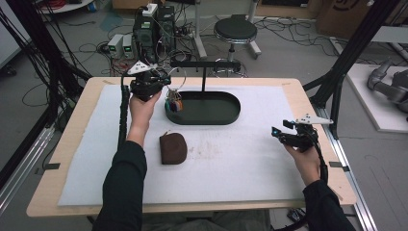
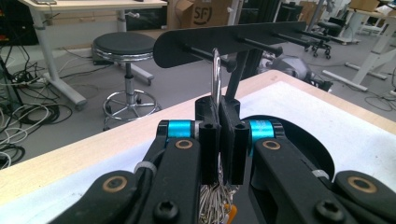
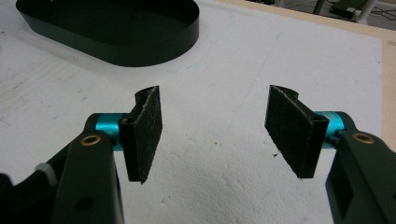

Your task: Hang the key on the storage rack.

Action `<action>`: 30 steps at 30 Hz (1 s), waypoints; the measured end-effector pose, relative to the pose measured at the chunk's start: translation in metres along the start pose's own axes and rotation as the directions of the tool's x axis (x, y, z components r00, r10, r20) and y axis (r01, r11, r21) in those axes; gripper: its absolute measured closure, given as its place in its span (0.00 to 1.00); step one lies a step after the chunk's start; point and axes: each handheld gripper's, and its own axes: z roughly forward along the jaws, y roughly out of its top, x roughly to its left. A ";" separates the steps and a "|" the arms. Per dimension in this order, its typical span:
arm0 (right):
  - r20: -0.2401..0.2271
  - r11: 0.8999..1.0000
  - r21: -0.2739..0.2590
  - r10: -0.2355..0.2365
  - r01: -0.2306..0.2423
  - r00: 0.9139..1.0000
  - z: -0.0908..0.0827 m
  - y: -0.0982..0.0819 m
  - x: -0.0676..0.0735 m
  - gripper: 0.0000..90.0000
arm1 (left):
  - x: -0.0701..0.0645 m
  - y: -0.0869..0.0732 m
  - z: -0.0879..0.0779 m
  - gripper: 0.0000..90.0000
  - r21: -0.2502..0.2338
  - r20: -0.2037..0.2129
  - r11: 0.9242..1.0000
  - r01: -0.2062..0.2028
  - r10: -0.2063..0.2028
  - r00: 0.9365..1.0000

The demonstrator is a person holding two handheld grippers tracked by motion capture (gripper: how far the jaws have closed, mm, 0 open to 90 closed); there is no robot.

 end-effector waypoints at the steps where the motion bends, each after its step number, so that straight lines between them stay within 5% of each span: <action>1: -0.002 1.000 0.001 0.003 -0.003 1.000 0.000 0.000 0.000 0.41 | 0.000 0.000 0.000 0.96 0.001 -0.003 1.000 -0.003 0.003 1.000; 9: -0.002 1.000 0.003 -0.002 0.002 1.000 0.001 0.000 0.001 0.41 | -0.003 -0.001 0.001 0.92 0.030 -0.050 0.999 -0.033 0.034 0.998; 19: -0.002 1.000 -0.001 -0.004 0.004 1.000 0.001 0.000 0.001 0.41 | -0.008 -0.002 -0.011 0.64 0.037 -0.124 0.998 -0.043 0.047 0.991; 23: 0.002 1.000 0.000 -0.007 0.007 1.000 0.001 0.000 0.001 0.41 | -0.018 -0.005 -0.022 0.57 0.023 -0.121 0.996 -0.082 0.084 0.989; 30: 0.003 1.000 0.003 -0.009 0.009 1.000 0.001 0.001 0.003 0.41 | -0.033 -0.012 -0.047 0.47 -0.004 -0.061 0.996 -0.085 0.084 0.995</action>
